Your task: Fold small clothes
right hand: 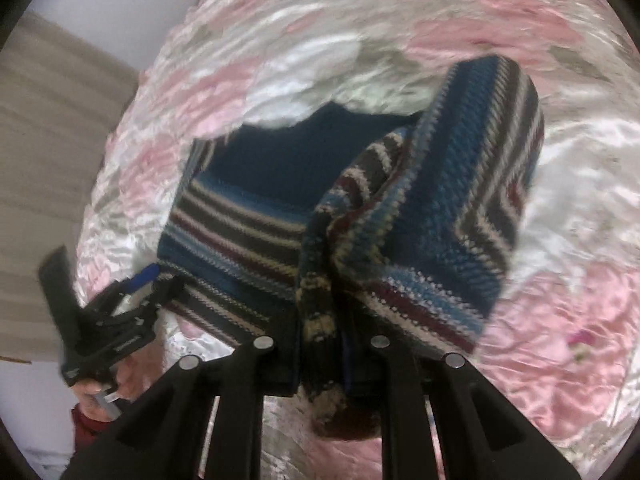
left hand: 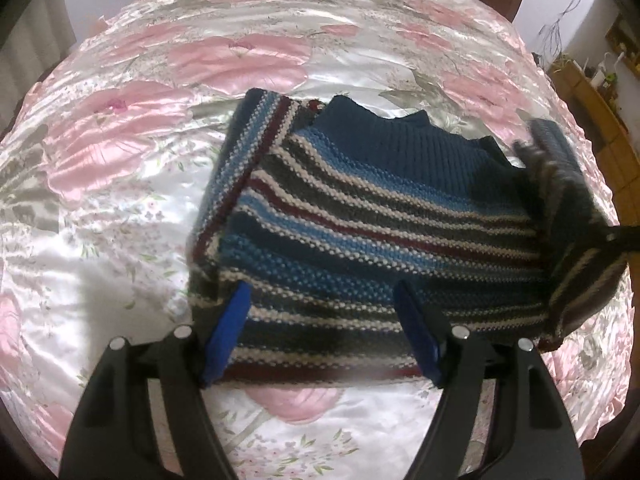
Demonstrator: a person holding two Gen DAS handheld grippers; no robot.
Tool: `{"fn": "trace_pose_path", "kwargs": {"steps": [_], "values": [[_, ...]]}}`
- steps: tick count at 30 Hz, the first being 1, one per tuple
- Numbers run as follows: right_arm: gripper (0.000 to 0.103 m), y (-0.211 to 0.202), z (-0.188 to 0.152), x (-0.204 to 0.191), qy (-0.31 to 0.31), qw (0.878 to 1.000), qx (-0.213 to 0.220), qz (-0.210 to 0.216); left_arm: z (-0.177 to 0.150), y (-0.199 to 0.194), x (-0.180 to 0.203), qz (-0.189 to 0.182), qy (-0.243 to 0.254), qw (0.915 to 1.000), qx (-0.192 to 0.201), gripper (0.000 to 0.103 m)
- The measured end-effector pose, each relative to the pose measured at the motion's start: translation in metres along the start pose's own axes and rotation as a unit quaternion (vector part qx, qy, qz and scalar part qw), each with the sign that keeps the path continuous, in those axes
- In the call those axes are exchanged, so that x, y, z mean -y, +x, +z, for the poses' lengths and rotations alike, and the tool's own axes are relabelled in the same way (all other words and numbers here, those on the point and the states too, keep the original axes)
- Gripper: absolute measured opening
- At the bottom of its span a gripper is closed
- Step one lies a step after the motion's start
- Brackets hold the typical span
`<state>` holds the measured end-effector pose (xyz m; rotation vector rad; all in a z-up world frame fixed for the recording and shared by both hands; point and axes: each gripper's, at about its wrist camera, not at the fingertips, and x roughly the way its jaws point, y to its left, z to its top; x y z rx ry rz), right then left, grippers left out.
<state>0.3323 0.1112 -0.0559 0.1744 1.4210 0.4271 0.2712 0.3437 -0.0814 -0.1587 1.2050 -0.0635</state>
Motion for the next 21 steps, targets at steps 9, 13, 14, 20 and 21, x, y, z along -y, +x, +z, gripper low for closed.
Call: {"fn": "trace_pose_path", "kwargs": {"steps": [9,13,14,20,21], "values": [[0.044,0.042,-0.021,0.008,-0.014,0.998,-0.046,0.051,0.002,0.008,0.005,0.000,-0.001,1.0000,-0.007,0.074],[0.055,0.021,-0.032,0.013,-0.021,0.995,-0.033,0.094,0.007,0.010,0.016,-0.015,-0.002,0.9998,-0.010,0.074],[0.056,0.012,-0.035,0.017,-0.019,0.994,-0.024,0.108,0.009,0.011,0.020,-0.022,-0.004,0.9997,-0.012,0.074],[0.058,-0.034,-0.057,0.054,-0.003,0.992,0.005,0.128,0.032,0.012,0.067,-0.086,0.005,0.9962,-0.017,0.075],[0.058,-0.037,-0.058,0.059,-0.001,0.992,0.008,0.123,0.034,0.014,0.075,-0.095,0.009,0.9952,-0.021,0.076]]}}
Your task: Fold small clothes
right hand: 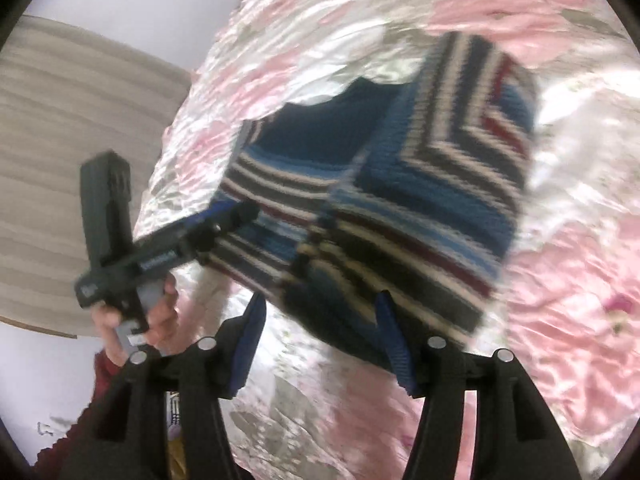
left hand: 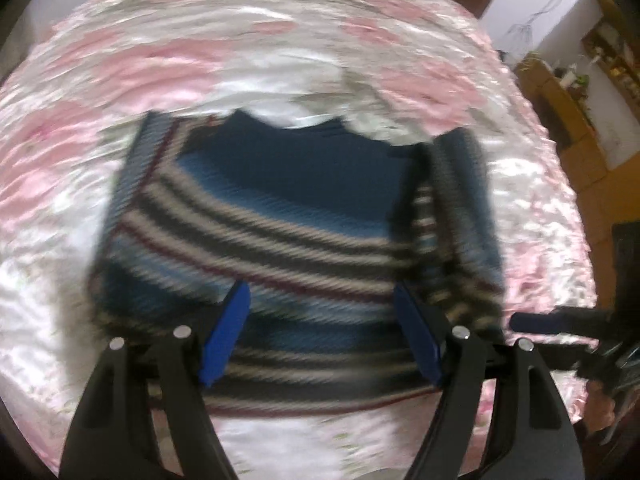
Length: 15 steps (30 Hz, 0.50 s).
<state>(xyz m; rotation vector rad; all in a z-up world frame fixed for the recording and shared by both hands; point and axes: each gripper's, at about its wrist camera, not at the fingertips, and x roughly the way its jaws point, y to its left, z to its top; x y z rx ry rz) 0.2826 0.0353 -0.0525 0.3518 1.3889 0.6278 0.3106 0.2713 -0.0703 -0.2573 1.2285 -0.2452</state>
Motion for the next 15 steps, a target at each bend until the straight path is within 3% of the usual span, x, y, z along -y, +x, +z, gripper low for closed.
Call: {"fn": "trace_pose_path", "kwargs": {"steps": [3,8,15], "values": [[0.058,-0.013,-0.005,0.019,0.001,0.999,0.005,-0.043,0.009,0.018,0.025,-0.021,0.010,0.9995,-0.024,0.076],[0.058,-0.018,-0.011,0.045,0.006,0.995,0.004,-0.098,0.010,0.044,0.052,-0.022,0.023,0.9983,-0.050,0.076],[0.058,-0.010,-0.021,0.064,0.018,0.996,0.005,-0.086,0.013,0.056,0.056,0.004,0.015,0.9985,-0.053,0.083]]}}
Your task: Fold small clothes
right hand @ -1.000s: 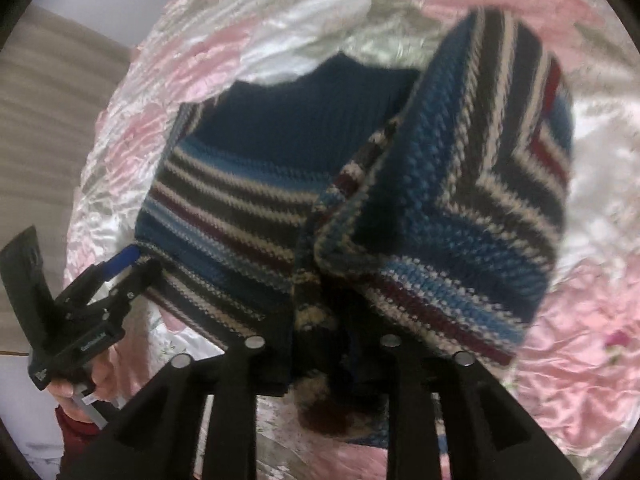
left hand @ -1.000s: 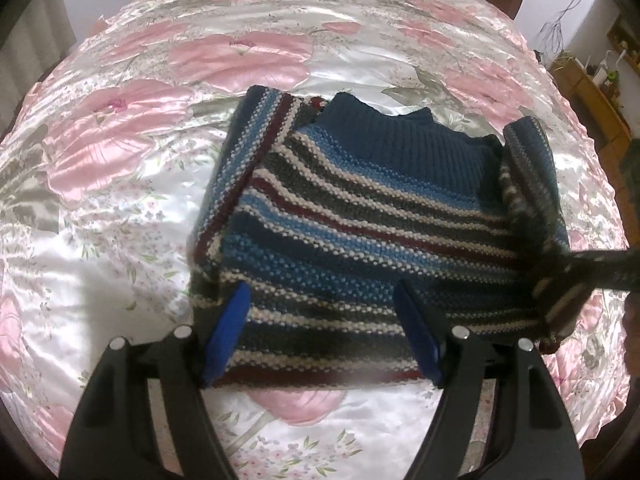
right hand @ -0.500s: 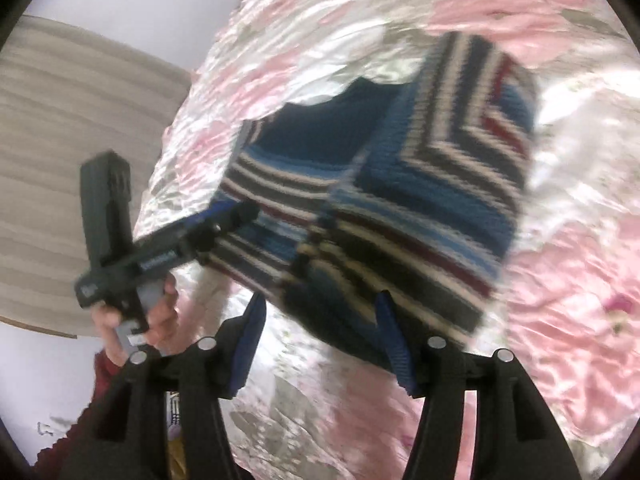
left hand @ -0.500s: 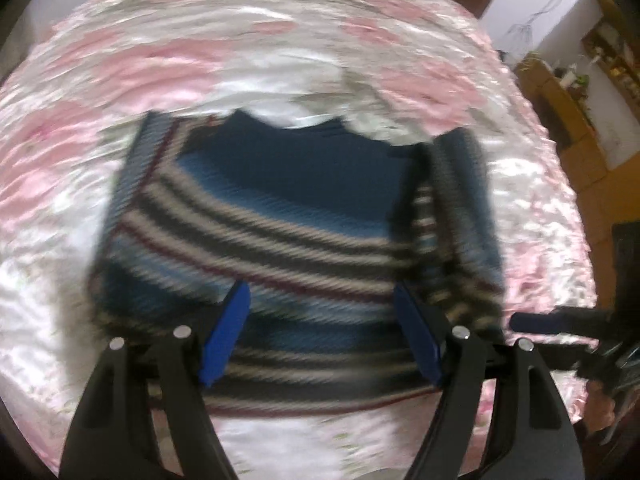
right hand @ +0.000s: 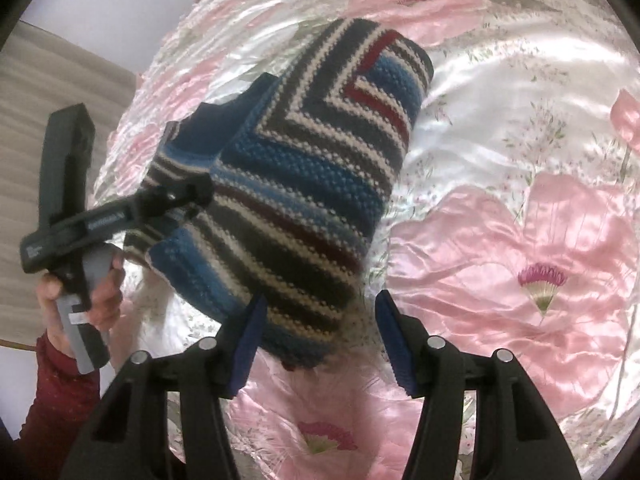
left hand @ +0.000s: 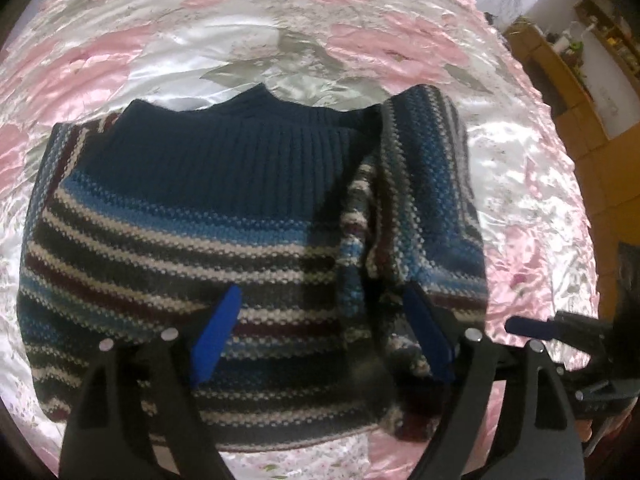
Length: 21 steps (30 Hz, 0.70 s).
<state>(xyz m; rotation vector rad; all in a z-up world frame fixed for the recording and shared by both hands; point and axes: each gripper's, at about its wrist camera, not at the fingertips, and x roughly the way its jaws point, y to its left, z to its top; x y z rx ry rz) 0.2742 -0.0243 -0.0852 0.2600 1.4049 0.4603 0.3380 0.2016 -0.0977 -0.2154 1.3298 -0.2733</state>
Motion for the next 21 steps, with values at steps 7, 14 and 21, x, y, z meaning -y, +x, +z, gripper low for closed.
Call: {"fn": "trace_pose_path", "kwargs": {"steps": [7,14,21], "values": [[0.058,0.002,-0.005,0.012,0.014,1.000,0.002,0.018,0.007,-0.012,-0.003,-0.100,-0.044,0.9940,-0.003,0.082],[0.058,0.001,-0.010,0.018,0.016,1.000,0.001,0.021,0.015,0.013,0.017,-0.126,-0.026,0.9909,-0.041,0.082],[0.058,0.002,-0.015,0.027,0.026,0.999,0.002,0.024,0.023,0.039,0.025,-0.133,-0.035,0.9881,-0.069,0.056]]}}
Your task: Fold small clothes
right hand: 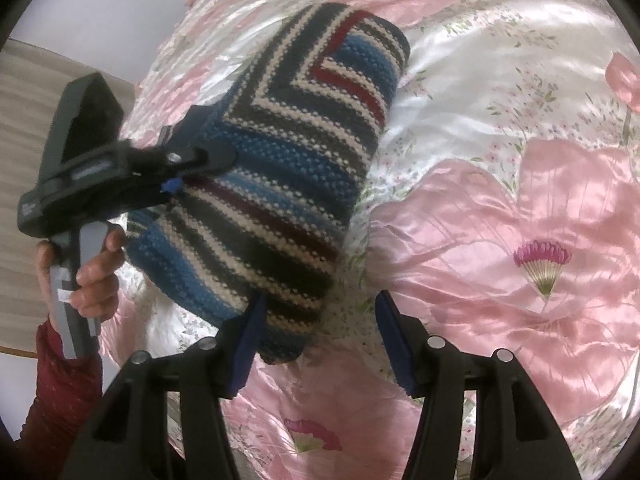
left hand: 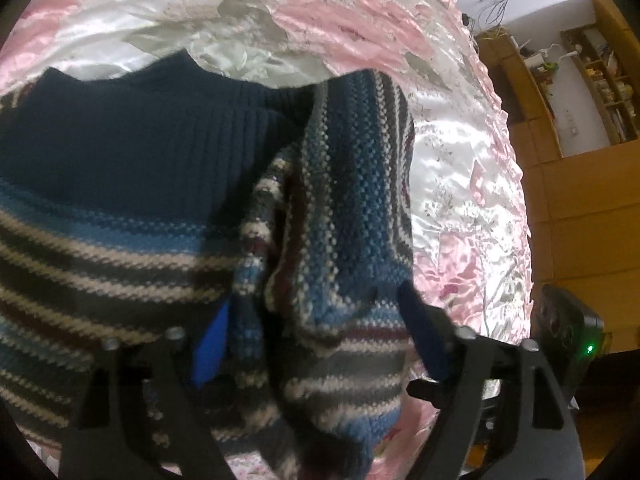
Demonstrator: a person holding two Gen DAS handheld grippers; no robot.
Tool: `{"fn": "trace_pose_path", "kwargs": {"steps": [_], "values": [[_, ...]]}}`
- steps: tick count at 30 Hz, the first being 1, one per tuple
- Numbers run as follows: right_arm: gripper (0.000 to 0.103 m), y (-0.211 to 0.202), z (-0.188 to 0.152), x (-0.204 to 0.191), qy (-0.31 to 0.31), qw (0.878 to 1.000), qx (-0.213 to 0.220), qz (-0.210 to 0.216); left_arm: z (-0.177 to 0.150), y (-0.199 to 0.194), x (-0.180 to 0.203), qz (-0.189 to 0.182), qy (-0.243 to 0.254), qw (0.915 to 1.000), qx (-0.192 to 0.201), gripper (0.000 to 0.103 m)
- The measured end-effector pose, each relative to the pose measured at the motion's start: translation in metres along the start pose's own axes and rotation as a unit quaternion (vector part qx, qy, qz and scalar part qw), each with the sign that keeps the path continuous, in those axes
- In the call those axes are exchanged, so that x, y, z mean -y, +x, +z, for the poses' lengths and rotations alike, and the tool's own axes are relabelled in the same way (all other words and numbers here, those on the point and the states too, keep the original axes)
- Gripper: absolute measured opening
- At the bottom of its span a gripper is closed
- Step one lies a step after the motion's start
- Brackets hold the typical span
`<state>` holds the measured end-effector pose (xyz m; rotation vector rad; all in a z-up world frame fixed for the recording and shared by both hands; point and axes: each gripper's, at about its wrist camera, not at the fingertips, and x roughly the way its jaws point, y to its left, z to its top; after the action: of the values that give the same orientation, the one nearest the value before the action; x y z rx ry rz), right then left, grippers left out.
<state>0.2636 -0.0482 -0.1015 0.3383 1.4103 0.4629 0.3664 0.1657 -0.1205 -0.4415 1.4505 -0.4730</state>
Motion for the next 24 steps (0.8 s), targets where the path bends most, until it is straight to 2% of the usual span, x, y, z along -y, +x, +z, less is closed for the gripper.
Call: {"fn": "trace_pose_path", "kwargs": {"steps": [1,2,5,9,14,24], "values": [[0.058,-0.001,-0.001,0.002,0.002,1.000,0.001,0.001,0.001,0.002,-0.001,0.001,-0.002,1.0000,-0.001,0.043],[0.058,-0.001,-0.001,0.003,0.005,1.000,0.001,0.001,0.000,0.002,-0.001,-0.006,-0.002,1.0000,0.001,0.034],[0.058,-0.002,-0.003,0.005,0.012,1.000,0.001,0.002,-0.006,-0.009,0.004,-0.010,0.012,0.9995,0.027,0.028],[0.058,-0.004,-0.006,0.001,0.013,1.000,0.003,0.000,-0.019,-0.044,0.010,-0.026,0.032,0.9959,0.080,0.027],[0.058,-0.005,-0.007,-0.010,0.009,1.000,0.006,0.003,-0.023,-0.083,0.001,-0.012,0.040,0.9938,0.103,0.027],[0.058,0.013,-0.006,-0.039,-0.013,1.000,-0.005,0.003,-0.025,-0.160,-0.048,0.022,0.027,0.9890,0.144,0.027]]}}
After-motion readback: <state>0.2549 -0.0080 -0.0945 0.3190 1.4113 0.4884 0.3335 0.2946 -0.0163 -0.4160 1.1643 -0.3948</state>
